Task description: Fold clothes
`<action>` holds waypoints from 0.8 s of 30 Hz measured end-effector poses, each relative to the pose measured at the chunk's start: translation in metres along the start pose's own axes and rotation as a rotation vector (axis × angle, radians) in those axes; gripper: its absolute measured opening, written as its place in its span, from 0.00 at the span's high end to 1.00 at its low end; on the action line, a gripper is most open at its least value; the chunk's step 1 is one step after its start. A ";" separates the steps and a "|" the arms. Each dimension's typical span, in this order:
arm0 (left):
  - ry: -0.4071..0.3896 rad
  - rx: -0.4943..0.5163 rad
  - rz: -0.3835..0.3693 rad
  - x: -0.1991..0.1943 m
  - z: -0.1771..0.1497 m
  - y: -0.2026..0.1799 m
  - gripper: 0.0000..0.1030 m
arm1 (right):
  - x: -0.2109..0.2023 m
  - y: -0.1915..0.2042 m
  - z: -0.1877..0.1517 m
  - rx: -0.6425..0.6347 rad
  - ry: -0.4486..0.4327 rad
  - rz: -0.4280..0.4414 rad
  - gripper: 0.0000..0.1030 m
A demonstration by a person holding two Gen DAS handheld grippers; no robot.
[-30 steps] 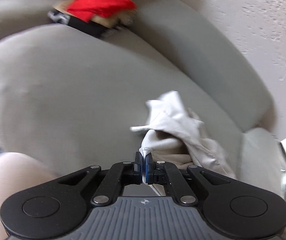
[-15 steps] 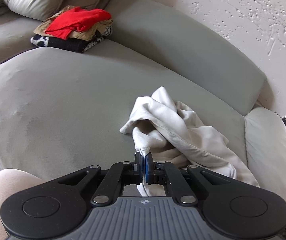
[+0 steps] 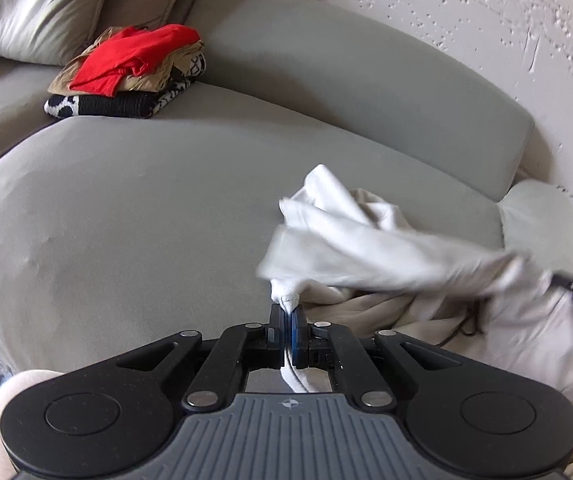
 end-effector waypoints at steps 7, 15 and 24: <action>0.015 -0.005 -0.008 0.000 0.001 0.004 0.99 | -0.047 -0.047 -0.014 0.152 0.054 0.066 0.31; 0.078 -0.054 -0.066 0.003 -0.006 0.011 0.99 | -0.098 -0.114 -0.094 0.404 0.204 0.149 0.56; 0.121 -0.126 -0.095 0.009 -0.011 0.017 0.99 | -0.058 -0.159 -0.128 0.632 0.196 0.125 0.69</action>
Point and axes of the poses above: each gripper's, at about its wrist camera, not at the fingertips, and x roughly the way its jaws point, y to its left, z to its top, the point moved 2 cm from there along x, roughly the way its jaws point, and after that the axes turned 1 degree about z, right-handed, at the moved point
